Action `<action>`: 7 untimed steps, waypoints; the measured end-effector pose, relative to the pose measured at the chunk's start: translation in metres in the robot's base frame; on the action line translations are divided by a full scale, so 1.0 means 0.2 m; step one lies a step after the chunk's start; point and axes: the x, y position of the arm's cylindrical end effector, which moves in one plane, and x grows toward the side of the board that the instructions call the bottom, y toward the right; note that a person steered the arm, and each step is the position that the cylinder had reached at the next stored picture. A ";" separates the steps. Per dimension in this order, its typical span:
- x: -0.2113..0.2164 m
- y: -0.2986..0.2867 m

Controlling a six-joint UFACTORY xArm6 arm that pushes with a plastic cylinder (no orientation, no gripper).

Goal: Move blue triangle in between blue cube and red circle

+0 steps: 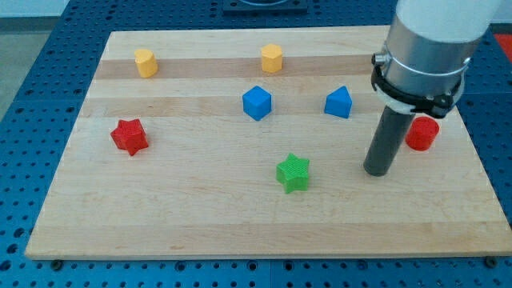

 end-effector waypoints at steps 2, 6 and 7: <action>-0.21 0.00; -0.76 -0.06; -0.80 -0.19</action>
